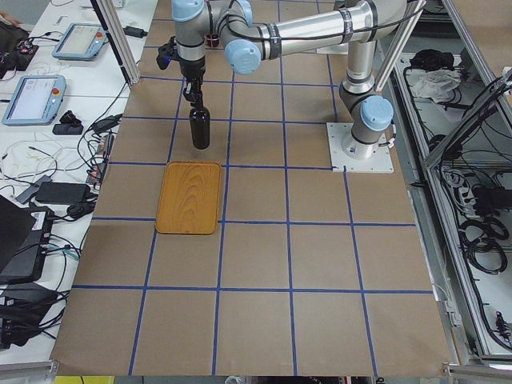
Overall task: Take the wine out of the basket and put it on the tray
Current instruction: 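Carry the bottle with the left gripper over the wooden tray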
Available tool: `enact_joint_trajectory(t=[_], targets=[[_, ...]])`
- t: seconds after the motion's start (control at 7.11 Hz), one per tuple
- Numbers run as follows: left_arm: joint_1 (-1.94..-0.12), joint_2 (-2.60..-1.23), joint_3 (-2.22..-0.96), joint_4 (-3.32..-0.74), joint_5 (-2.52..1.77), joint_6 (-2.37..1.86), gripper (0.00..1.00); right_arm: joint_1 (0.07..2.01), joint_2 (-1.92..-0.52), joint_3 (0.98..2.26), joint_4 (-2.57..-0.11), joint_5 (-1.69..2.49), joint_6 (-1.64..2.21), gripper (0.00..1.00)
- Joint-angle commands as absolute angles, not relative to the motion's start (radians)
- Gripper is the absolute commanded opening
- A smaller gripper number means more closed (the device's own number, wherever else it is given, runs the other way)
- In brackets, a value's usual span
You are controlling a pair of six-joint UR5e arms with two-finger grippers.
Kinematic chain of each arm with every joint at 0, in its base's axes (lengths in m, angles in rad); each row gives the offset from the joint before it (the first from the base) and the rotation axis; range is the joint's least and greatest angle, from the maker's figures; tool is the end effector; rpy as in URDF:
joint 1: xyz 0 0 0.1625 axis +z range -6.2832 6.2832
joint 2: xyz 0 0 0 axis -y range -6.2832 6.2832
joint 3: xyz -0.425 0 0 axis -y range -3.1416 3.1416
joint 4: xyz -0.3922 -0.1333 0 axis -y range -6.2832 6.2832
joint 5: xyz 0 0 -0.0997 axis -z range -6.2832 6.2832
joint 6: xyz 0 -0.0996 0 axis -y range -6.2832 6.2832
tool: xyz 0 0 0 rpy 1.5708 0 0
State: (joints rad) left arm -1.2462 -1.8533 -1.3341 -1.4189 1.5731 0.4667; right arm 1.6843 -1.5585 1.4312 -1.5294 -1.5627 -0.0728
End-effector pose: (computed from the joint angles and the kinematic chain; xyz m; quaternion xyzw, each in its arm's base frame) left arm 0.0716 -0.6300 0.4642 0.0708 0.9961 -0.0485 0.0215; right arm 0.1901 -0.4837 0.5466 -0.0931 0.9947 -0.0428 0.0049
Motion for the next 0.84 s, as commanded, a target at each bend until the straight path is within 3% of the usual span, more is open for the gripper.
enact_joint_trajectory(t=[0.0,0.7], targets=[[-1.146,-1.923,-1.276,-1.417,1.569,0.517,0.00,1.684,-1.559,1.431,-1.531,-1.563,-0.072,1.00],[-1.063,-2.038,-1.201,-1.407,1.554,0.572,0.00,1.684,-1.559,1.431,-1.531,-1.563,-0.072,1.00]])
